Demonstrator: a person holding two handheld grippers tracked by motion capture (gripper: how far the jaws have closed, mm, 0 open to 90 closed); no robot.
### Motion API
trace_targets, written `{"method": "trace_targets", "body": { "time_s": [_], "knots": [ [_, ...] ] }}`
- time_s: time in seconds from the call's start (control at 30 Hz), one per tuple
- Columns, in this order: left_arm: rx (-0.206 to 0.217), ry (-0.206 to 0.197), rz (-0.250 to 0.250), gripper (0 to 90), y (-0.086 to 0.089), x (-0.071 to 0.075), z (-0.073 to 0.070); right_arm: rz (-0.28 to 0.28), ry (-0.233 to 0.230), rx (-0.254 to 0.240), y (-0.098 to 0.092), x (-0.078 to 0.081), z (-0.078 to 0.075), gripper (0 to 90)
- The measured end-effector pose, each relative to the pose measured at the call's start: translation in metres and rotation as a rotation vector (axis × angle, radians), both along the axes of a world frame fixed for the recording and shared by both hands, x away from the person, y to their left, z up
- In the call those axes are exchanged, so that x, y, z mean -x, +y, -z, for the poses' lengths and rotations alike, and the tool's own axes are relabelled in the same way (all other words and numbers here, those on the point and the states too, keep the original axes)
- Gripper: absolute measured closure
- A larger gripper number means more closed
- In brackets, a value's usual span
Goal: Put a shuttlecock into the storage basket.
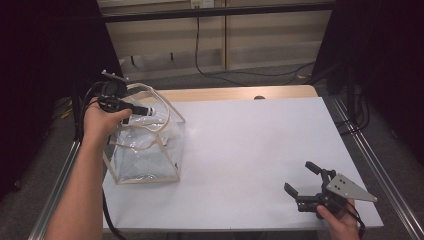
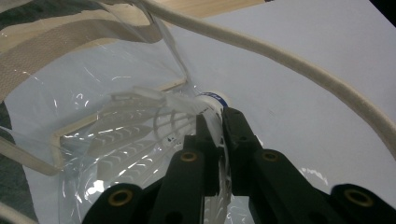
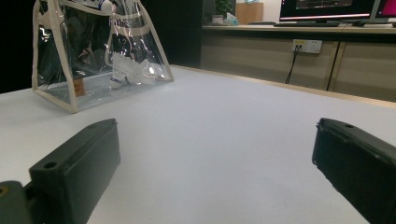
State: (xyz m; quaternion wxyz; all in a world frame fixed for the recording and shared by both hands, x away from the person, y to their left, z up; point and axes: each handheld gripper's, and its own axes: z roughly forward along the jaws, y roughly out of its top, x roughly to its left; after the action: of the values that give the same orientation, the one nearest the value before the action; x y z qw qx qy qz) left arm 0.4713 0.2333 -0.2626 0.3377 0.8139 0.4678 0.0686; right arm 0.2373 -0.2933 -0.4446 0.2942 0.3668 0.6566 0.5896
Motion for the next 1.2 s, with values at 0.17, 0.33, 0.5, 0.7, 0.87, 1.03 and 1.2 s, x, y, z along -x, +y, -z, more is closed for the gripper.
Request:
{"method": "trace_targets", "body": {
  "time_s": [0.17, 0.33, 0.5, 0.7, 0.87, 1.03, 1.2],
  "knots": [
    [0.003, 0.002, -0.008, 84.8, 0.002, 0.001, 0.003, -0.001, -0.001, 0.0, 0.0, 0.0, 0.0, 0.7],
    [0.009, -0.001, -0.012, 81.3, 0.004, 0.003, 0.002, -0.001, -0.003, 0.001, 0.0, 0.0, 0.0, 0.7],
    [0.021, -0.001, -0.014, 79.5, 0.004, 0.004, 0.002, 0.0, -0.003, 0.002, 0.0, 0.0, 0.0, 0.7],
    [0.037, -0.004, -0.013, 75.3, 0.005, 0.006, 0.0, -0.001, -0.002, 0.001, 0.001, 0.0, 0.0, 0.7],
    [0.065, -0.008, 0.001, 69.9, 0.004, 0.01, -0.003, 0.0, -0.003, 0.001, 0.0, 0.0, 0.0, 0.7],
    [0.099, -0.013, 0.017, 60.1, 0.003, 0.014, -0.006, 0.0, -0.001, 0.0, 0.001, 0.0, 0.0, 0.7],
    [0.128, -0.008, 0.058, 50.3, 0.0, 0.021, -0.008, 0.0, -0.003, 0.001, 0.001, 0.0, 0.0, 0.7]
  ]
}}
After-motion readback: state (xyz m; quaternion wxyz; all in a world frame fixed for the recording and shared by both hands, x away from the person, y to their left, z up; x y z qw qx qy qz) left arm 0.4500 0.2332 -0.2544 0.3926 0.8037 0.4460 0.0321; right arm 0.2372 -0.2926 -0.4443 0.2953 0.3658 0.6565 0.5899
